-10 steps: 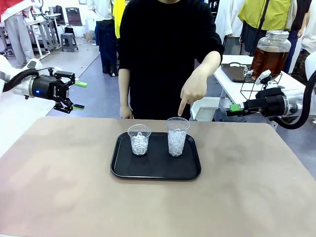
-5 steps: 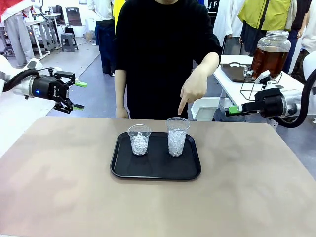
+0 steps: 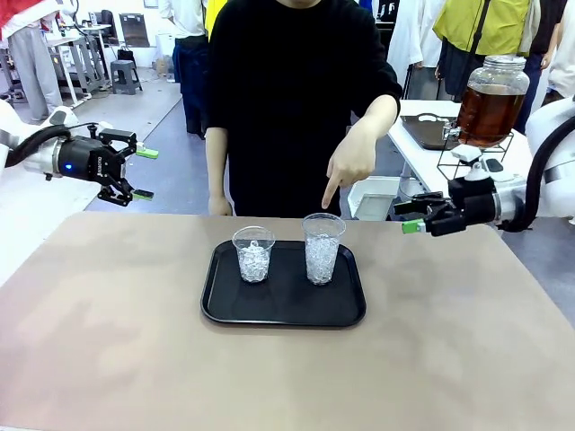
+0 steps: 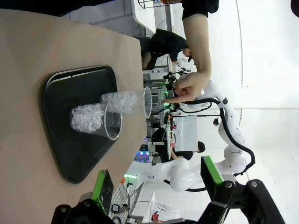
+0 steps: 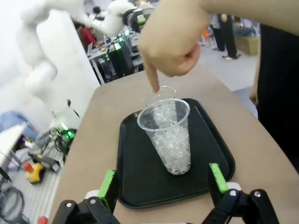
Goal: Pour the drink into the iced cup.
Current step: Pick up the iced cup indicated by the human and present it to them.
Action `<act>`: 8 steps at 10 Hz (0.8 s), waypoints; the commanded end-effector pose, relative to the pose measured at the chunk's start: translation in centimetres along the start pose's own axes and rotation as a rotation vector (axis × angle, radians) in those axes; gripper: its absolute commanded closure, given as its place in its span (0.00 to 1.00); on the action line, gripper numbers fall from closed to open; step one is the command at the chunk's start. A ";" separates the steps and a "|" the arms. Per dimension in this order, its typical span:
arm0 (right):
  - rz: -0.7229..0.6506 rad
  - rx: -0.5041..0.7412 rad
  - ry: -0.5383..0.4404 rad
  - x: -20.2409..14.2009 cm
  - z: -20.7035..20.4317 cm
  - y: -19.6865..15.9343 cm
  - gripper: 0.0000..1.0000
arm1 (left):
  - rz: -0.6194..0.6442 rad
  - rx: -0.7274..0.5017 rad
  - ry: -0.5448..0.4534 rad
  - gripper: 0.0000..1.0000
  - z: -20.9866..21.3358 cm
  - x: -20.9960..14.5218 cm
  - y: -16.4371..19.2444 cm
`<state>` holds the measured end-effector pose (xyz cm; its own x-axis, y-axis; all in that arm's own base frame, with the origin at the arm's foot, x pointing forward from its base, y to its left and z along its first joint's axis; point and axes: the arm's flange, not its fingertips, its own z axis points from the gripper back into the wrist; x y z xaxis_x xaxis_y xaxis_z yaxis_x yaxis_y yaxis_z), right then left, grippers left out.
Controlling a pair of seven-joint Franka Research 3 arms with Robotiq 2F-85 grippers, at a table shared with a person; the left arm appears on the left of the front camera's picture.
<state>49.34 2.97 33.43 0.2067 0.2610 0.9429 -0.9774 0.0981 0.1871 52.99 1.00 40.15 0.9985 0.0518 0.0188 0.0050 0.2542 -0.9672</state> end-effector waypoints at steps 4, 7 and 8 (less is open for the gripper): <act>0.121 -0.007 -0.054 -1.5 -3.1 -1.3 0.00 | 0.001 0.002 -0.003 0.00 0.0 -0.2 -0.1; 0.104 0.020 -0.028 -1.8 -2.3 -0.5 0.00 | 0.001 0.002 -0.003 0.00 0.0 -0.2 -0.1; 0.104 0.020 -0.028 -1.8 -2.3 -0.5 0.00 | 0.001 0.002 -0.003 0.00 0.0 -0.2 -0.1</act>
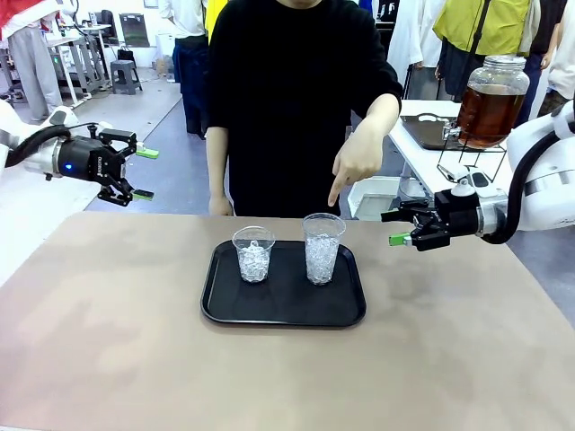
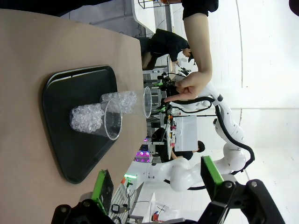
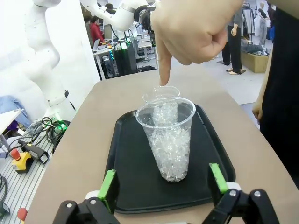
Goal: Pour the drink into the iced cup.
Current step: Pick up the iced cup indicated by the human and present it to them.
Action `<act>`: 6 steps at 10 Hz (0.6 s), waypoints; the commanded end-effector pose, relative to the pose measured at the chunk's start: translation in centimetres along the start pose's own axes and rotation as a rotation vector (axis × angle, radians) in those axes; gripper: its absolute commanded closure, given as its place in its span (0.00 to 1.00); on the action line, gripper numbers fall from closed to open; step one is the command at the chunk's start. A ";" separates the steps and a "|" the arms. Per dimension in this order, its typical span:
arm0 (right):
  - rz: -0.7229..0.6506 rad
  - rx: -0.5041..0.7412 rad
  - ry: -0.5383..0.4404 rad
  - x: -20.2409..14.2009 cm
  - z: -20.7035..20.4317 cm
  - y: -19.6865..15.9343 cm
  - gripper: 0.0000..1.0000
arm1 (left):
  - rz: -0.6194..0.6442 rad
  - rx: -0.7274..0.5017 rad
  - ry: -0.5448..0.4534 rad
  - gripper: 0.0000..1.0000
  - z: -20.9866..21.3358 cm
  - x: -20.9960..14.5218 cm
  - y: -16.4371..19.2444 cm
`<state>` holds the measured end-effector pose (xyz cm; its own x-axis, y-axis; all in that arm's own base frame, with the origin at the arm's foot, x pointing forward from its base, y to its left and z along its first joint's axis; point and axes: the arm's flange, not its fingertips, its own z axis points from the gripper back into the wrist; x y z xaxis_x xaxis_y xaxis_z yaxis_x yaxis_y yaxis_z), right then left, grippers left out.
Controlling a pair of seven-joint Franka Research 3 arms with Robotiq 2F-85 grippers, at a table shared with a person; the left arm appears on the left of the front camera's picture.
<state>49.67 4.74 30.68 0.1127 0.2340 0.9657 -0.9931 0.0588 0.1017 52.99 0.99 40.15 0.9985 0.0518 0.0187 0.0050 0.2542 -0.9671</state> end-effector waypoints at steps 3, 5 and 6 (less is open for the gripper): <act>0.000 0.000 0.000 0.0 0.0 0.0 0.00 | 0.001 0.002 -0.003 0.00 0.0 -0.2 -0.1; 0.037 -0.016 -0.051 -1.1 -1.5 -1.4 0.00 | 0.001 0.002 -0.003 0.00 0.0 -0.2 -0.1; 0.049 -0.016 -0.066 -1.6 -2.2 -1.8 0.00 | 0.001 0.002 -0.003 0.00 0.0 -0.2 -0.1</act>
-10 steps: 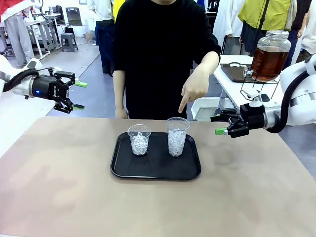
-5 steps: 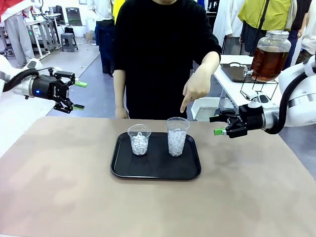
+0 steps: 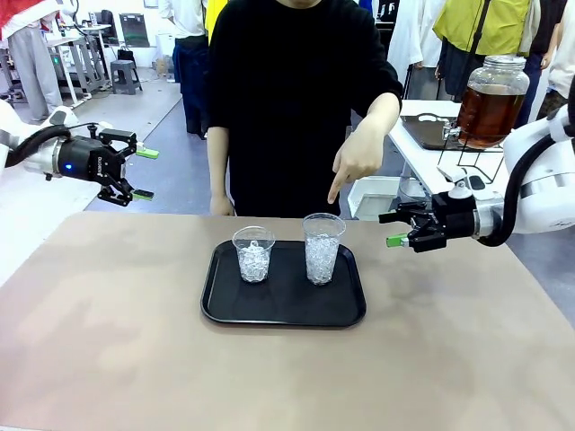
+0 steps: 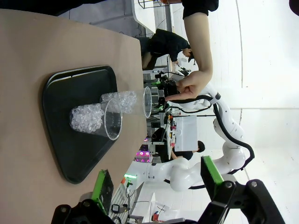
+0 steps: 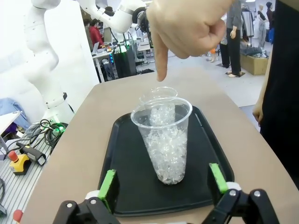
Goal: Pour the drink into the iced cup.
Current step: Pick up the iced cup indicated by the human and present it to them.
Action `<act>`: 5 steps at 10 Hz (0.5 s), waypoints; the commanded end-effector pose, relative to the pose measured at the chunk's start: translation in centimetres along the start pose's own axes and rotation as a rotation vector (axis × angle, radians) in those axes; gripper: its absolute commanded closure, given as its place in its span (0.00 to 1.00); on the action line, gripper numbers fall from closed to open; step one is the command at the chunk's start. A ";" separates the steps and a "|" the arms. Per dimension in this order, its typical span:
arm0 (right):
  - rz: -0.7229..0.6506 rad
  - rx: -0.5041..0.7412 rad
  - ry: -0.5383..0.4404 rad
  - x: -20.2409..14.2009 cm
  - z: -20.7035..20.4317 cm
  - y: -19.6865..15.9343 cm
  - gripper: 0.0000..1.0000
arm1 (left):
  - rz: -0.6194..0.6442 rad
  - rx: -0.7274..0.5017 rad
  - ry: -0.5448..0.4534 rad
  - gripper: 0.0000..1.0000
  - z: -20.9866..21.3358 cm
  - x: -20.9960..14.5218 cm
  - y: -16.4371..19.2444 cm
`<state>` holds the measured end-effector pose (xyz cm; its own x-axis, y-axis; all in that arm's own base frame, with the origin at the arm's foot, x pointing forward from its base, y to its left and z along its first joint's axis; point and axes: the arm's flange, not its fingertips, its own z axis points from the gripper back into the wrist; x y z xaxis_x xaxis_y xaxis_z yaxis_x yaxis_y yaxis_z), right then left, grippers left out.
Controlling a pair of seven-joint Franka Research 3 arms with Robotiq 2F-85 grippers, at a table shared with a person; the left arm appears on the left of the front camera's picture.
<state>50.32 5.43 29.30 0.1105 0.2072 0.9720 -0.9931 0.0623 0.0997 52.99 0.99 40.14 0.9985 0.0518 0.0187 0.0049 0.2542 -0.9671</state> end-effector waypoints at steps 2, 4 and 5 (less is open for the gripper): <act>0.041 0.001 -0.059 -1.6 -2.5 -1.7 0.00 | 0.001 0.002 -0.003 0.00 0.0 -0.2 -0.1; 0.055 0.005 -0.076 -2.4 -3.7 -1.9 0.00 | 0.001 0.002 -0.003 0.00 0.0 -0.2 -0.1; 0.048 0.013 -0.088 -2.7 -4.2 -2.1 0.00 | 0.001 0.002 -0.003 0.00 0.0 -0.2 -0.1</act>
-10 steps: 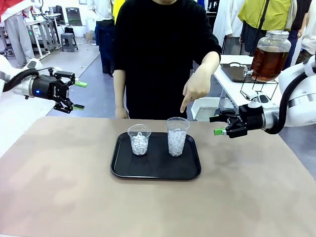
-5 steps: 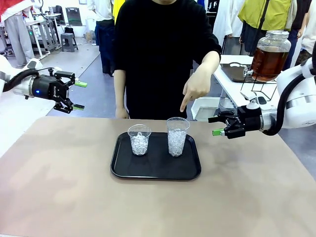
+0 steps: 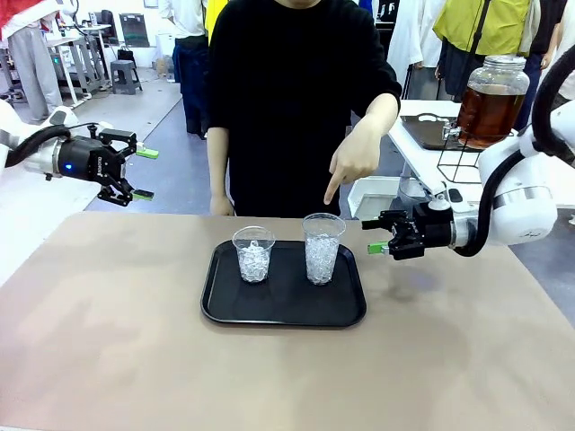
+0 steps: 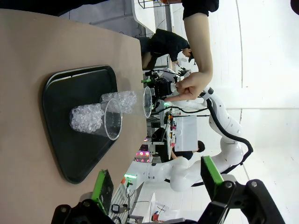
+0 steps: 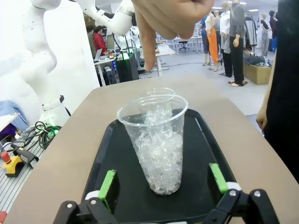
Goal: Pour the drink into the iced cup.
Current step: Pick up the iced cup indicated by the human and present it to them.
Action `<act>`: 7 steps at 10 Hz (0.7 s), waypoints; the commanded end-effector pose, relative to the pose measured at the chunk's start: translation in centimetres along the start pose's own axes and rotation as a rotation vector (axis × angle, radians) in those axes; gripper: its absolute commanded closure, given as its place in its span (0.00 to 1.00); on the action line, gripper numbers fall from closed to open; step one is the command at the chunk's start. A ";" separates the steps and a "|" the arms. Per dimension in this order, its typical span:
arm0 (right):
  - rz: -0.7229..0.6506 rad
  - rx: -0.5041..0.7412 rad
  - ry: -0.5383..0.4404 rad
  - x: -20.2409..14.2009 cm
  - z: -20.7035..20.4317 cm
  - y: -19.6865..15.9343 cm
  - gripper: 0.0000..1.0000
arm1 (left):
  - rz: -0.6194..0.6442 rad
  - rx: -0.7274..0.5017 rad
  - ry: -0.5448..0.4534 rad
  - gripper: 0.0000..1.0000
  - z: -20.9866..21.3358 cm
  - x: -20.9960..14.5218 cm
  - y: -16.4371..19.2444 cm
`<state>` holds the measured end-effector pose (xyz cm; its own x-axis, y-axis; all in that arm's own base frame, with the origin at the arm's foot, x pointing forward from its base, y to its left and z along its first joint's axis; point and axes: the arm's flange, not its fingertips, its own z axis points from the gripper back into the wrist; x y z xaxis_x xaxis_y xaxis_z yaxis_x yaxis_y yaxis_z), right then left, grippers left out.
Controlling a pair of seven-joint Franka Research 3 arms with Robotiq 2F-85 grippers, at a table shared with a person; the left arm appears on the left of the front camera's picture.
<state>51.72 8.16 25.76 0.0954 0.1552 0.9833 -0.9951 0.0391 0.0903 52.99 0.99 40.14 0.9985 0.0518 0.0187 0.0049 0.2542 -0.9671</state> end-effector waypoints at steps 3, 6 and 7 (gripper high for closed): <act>0.046 0.000 -0.040 -0.6 -2.5 -0.8 0.00 | 0.001 0.002 -0.003 0.00 0.0 -0.2 -0.1; 0.033 0.017 -0.050 -1.1 -4.0 -1.1 0.00 | 0.001 0.002 -0.003 0.00 0.0 -0.2 -0.1; 0.022 0.021 -0.051 -1.4 -4.5 -1.3 0.00 | 0.001 0.002 -0.003 0.00 0.0 -0.2 -0.1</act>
<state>52.19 11.59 24.02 0.0947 0.1257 0.9875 -0.9954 0.0003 0.0954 52.99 0.99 40.14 0.9985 0.0518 0.0186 0.0049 0.2542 -0.9671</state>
